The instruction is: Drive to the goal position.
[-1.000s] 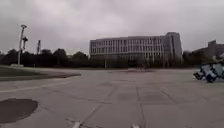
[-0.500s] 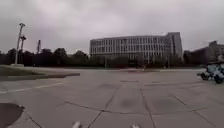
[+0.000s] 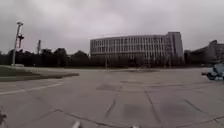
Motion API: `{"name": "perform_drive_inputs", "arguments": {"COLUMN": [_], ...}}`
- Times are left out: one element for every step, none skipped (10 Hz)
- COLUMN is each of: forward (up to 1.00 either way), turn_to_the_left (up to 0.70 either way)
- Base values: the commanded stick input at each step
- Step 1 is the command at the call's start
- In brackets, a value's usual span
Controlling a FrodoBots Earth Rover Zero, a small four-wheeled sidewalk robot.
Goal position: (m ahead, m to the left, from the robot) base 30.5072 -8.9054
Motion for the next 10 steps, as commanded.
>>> {"name": "perform_drive_inputs", "arguments": {"forward": [0.70,0.70,0.70,0.70,0.70,0.70,0.70,0.70,0.70,0.70], "turn_to_the_left": [0.00,0.00,0.00,-0.24,-0.30,-0.06,0.00,-0.10,-0.16,-0.04]}}
